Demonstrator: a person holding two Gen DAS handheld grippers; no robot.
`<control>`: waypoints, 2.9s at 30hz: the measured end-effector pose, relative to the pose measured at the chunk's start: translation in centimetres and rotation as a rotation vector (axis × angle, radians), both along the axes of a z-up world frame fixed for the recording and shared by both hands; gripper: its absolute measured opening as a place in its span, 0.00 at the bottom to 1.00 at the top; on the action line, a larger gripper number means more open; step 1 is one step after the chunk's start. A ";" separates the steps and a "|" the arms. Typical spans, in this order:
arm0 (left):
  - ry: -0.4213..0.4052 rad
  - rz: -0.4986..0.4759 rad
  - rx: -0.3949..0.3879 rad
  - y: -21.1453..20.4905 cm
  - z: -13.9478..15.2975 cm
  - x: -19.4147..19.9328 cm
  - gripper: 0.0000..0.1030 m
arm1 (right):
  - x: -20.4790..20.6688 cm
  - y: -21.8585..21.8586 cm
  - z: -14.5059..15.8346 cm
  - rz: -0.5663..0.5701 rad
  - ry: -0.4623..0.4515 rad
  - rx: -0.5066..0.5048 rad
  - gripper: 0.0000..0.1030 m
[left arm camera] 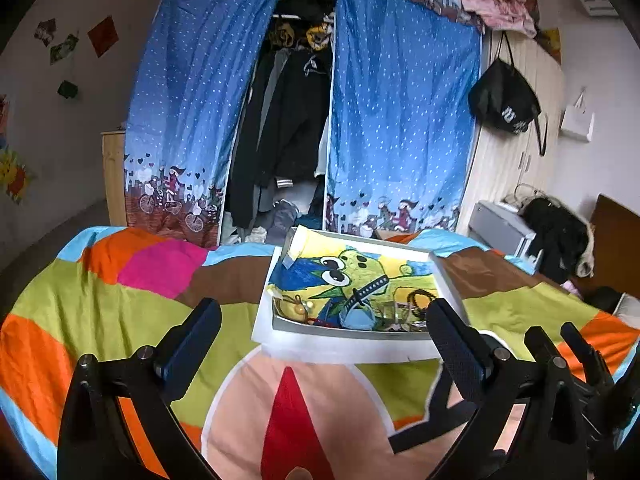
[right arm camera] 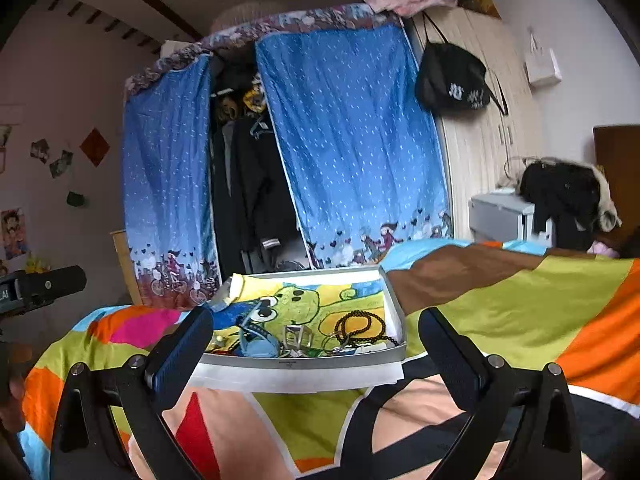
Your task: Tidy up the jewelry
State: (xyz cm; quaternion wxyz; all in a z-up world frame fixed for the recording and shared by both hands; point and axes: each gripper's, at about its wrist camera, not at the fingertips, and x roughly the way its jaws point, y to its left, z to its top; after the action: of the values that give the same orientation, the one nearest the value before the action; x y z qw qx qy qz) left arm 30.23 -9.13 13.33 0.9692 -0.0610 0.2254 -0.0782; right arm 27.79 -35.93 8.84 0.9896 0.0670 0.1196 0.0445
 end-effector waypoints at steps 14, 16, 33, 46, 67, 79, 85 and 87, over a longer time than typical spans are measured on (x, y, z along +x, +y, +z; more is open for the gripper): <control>-0.045 0.009 0.016 3.2 -0.9 -10.2 0.98 | -9.2 2.8 -0.3 -0.009 -0.077 -0.051 1.00; -0.042 0.008 0.018 3.7 -1.6 -11.5 0.98 | -10.7 3.2 -0.6 -0.016 -0.084 -0.062 1.00; -0.045 0.010 0.058 6.8 -7.0 -20.0 0.98 | -18.5 6.8 -4.5 -0.058 -0.007 -0.088 1.00; -0.011 -0.010 0.026 8.0 -9.5 -20.9 0.98 | -18.6 8.9 -5.9 -0.060 0.034 -0.164 1.00; 0.009 0.016 -0.006 9.0 -9.9 -21.4 0.98 | -18.7 8.8 -6.1 -0.062 0.039 -0.172 1.00; 0.005 0.005 0.019 8.6 -10.1 -21.2 0.98 | -18.7 8.8 -6.1 -0.061 0.039 -0.173 1.00; 0.008 0.006 0.014 8.6 -10.1 -21.2 0.98 | -18.7 8.8 -6.1 -0.062 0.040 -0.173 1.00; 0.006 0.007 0.015 8.6 -10.2 -21.2 0.98 | -18.8 8.8 -6.1 -0.061 0.040 -0.174 1.00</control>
State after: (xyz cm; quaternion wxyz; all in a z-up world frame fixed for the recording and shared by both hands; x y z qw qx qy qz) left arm 8.99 -0.57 3.18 0.9692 -0.0546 0.2288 -0.0730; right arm 9.01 -27.14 2.79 0.9899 -0.0146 0.1407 0.0023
